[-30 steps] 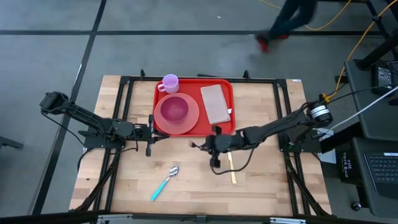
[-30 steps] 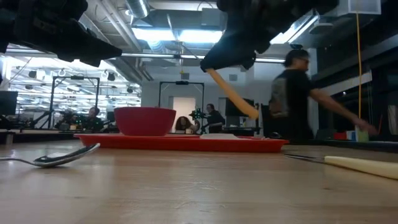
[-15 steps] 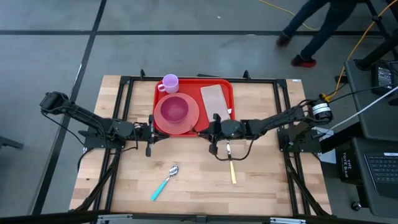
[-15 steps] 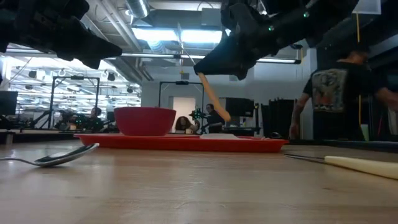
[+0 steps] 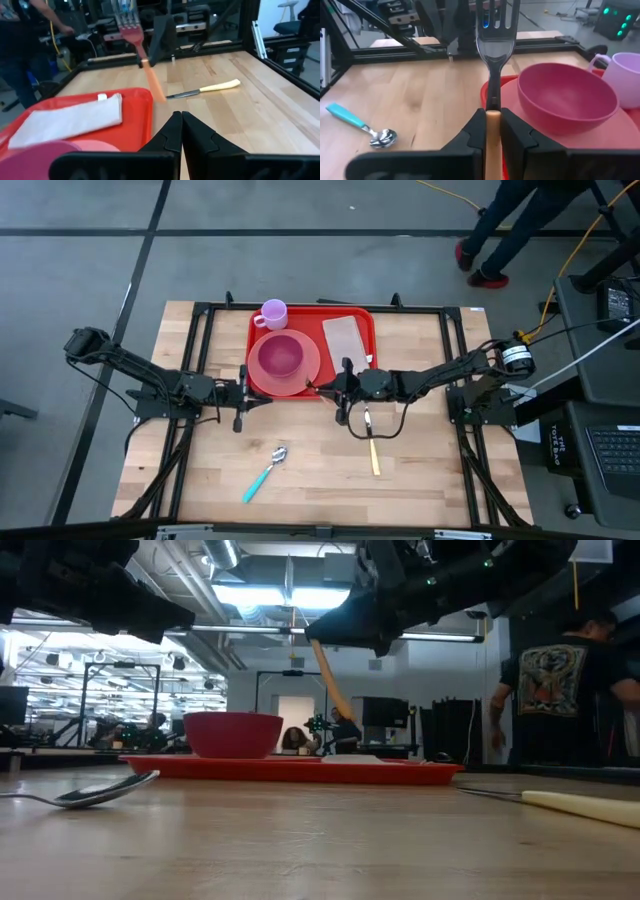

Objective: Set up tray
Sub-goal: Put the orange fork on top of the white table napkin

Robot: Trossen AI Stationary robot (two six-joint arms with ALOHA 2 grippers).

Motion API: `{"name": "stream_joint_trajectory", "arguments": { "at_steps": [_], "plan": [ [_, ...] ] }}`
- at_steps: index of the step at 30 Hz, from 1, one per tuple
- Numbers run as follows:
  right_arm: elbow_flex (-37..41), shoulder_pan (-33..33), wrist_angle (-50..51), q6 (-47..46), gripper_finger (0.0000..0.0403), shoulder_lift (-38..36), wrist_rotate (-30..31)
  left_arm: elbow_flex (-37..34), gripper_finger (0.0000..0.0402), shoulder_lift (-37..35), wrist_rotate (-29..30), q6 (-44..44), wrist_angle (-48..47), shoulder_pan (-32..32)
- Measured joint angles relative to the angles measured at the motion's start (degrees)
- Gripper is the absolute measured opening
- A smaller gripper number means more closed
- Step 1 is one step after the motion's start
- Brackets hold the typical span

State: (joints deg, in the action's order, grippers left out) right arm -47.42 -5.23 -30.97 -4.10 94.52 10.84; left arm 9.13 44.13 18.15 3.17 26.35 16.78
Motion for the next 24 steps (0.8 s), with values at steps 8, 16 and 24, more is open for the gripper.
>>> {"name": "stream_joint_trajectory", "arguments": {
  "at_steps": [8, 16, 24],
  "plan": [
    [0.00, 1.86, -2.68, 0.79, 0.0038, 0.04, -1.03, -0.02, 0.0001, -0.52, -1.30, -0.49, 5.16, 0.00],
    [-0.02, 3.63, -4.48, -1.71, 0.0038, 0.04, -2.98, 0.00, 0.0005, -1.35, 0.38, -1.02, 4.79, 0.00],
    [-0.50, 4.09, -2.53, -1.46, 0.0038, -0.42, 7.68, 0.00, 0.0001, -1.32, 7.61, -1.86, 4.62, -0.02]
  ]
}}
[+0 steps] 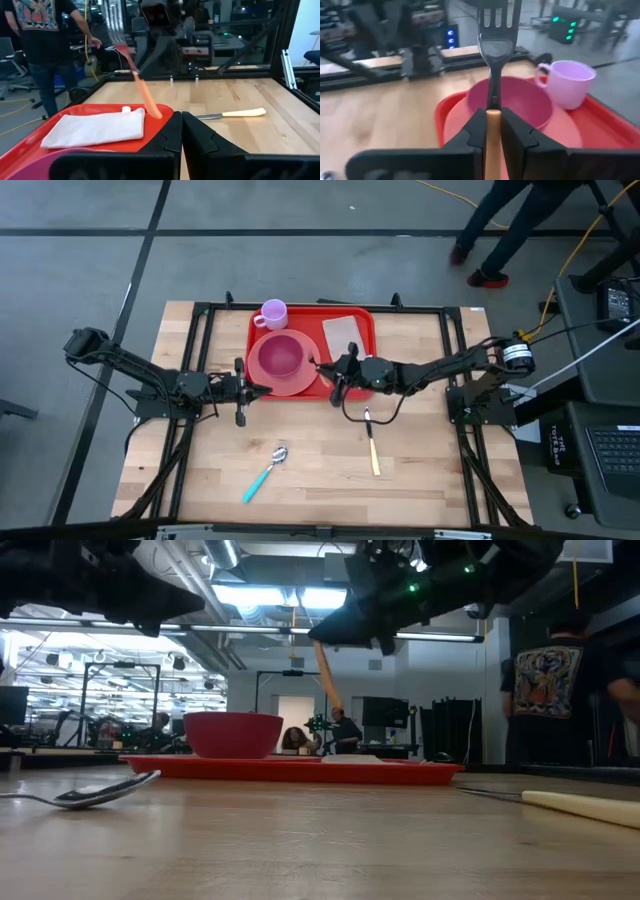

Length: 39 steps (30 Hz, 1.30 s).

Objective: Set up tray
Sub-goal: Put the orange fork on top of the white table napkin

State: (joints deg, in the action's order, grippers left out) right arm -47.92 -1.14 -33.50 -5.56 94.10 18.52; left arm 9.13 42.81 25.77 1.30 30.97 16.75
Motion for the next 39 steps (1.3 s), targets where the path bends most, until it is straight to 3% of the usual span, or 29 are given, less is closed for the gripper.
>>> {"name": "stream_joint_trajectory", "arguments": {
  "at_steps": [3, 8, 12, 21, 28, 35, 39],
  "plan": [
    [-1.84, 0.83, 3.82, -0.24, 0.0038, -1.03, 2.87, 0.00, 0.0003, 0.00, 0.10, 0.89, -0.95, 0.01],
    [-5.60, 3.75, 17.10, -6.84, 0.0038, -1.59, 13.05, 0.00, 0.0004, 0.02, 0.48, 2.35, -1.57, -0.02],
    [-8.22, 7.01, 28.01, -12.19, 0.0038, -1.96, 14.76, 0.00, 0.0001, 0.02, 2.58, 2.47, -1.64, -0.11],
    [-9.64, 12.16, 32.55, -15.29, 0.0038, -1.96, 13.93, 0.00, 0.0003, 0.02, 2.44, 2.79, -1.62, -1.56],
    [-9.66, 17.52, 35.26, -17.75, 0.0038, -1.96, 2.71, 0.00, 0.0004, 0.04, -0.73, 4.43, -3.04, -2.85],
    [-18.00, 20.11, 53.77, -21.20, 0.0038, -1.52, -0.59, 0.00, 0.0002, 0.04, -1.67, 4.50, -2.97, -3.98],
    [-23.37, 20.43, 59.43, -22.64, 0.0038, -1.52, -0.72, 0.00, 0.0001, 0.04, -1.69, 4.48, -4.18, -4.24]
  ]
}}
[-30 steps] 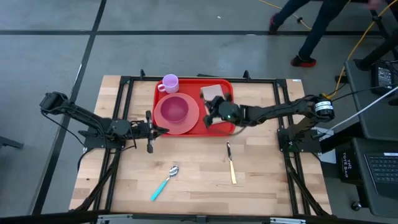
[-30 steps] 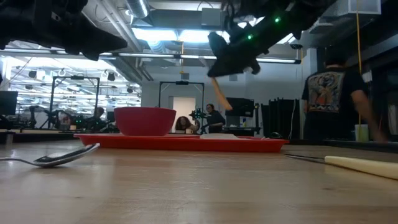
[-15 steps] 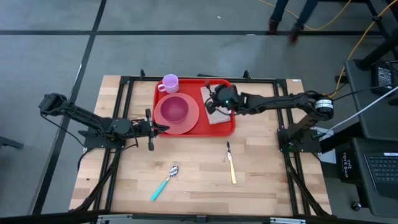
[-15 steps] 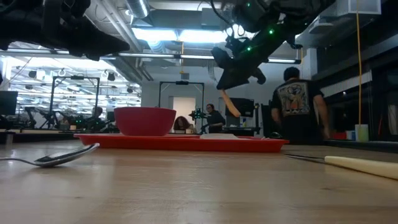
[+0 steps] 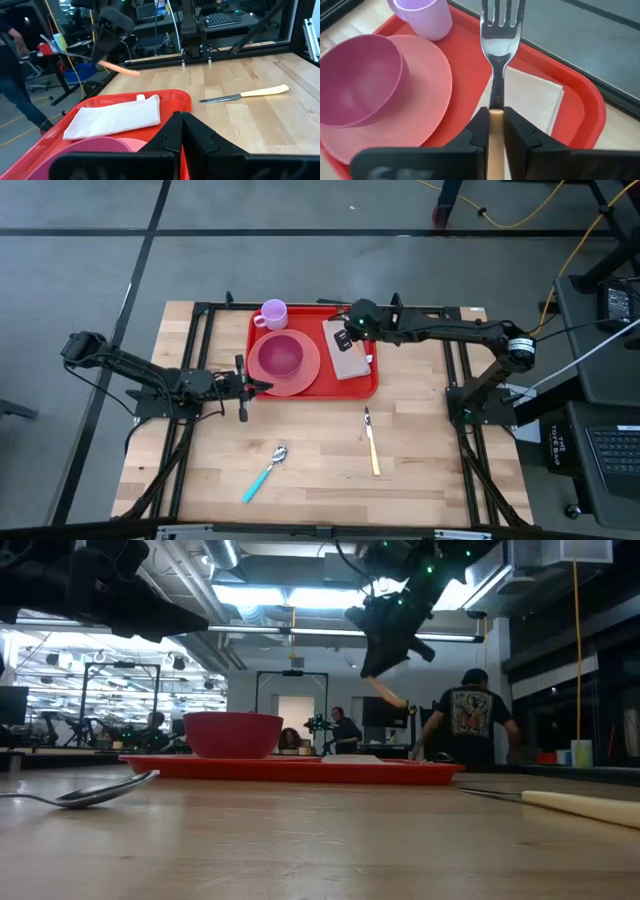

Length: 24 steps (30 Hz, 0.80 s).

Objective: Set up tray
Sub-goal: Put the orange fork on top of the white table napkin

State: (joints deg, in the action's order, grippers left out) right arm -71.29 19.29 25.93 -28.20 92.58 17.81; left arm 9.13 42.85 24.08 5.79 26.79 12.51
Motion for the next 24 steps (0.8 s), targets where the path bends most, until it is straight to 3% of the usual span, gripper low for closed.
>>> {"name": "stream_joint_trajectory", "arguments": {
  "at_steps": [8, 14, 24],
  "plan": [
    [-6.22, 0.60, 8.29, -1.69, 0.0038, 0.02, -0.89, 0.01, 0.0003, 0.00, 0.01, 2.09, 0.41, 0.00],
    [-6.55, 1.52, 9.42, -3.25, 0.0038, 0.33, -3.11, 0.00, 0.0002, 0.00, 0.04, 3.14, 0.44, 0.00],
    [-6.51, 2.05, 10.29, -4.50, 0.0038, 7.63, -6.62, 0.02, 0.0002, 0.00, 0.04, 4.45, 0.35, 0.00]
  ]
}}
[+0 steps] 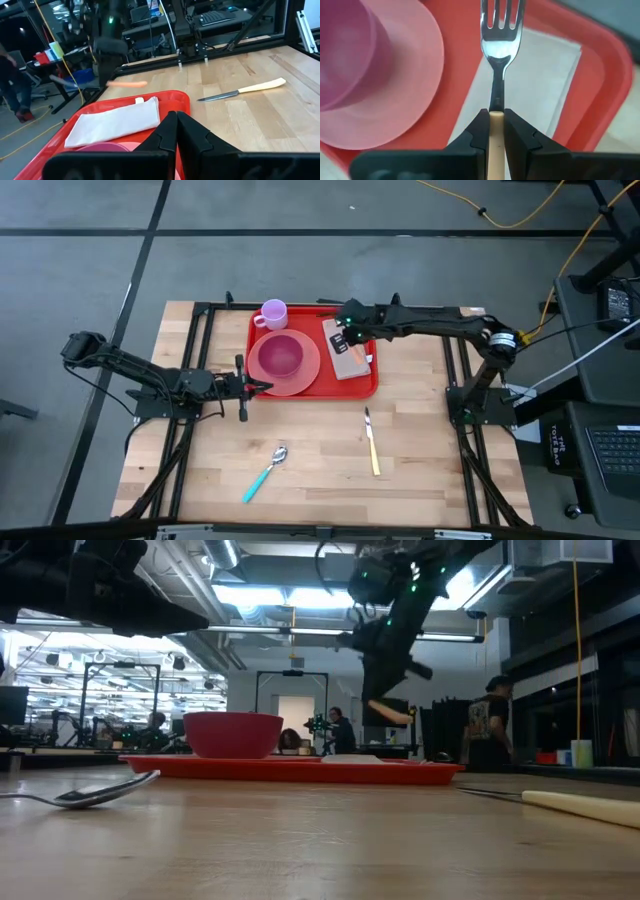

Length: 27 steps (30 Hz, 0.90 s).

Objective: Set up tray
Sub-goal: Put the orange fork on top of the white table napkin

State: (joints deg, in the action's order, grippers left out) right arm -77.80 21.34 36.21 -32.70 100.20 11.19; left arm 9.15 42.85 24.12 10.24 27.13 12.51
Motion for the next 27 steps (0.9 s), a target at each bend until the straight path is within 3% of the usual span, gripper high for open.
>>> {"name": "stream_joint_trajectory", "arguments": {
  "at_steps": [17, 27],
  "plan": [
    [0.07, 3.64, -1.96, -8.90, 0.0038, 10.06, -5.37, -0.02, 0.0008, 0.00, 0.22, 0.03, 0.04, 0.01],
    [0.07, 4.45, -4.43, -9.14, 0.0038, 12.83, -6.95, -0.02, 0.0006, 0.02, 0.22, 0.02, 0.04, 0.00]
  ]
}}
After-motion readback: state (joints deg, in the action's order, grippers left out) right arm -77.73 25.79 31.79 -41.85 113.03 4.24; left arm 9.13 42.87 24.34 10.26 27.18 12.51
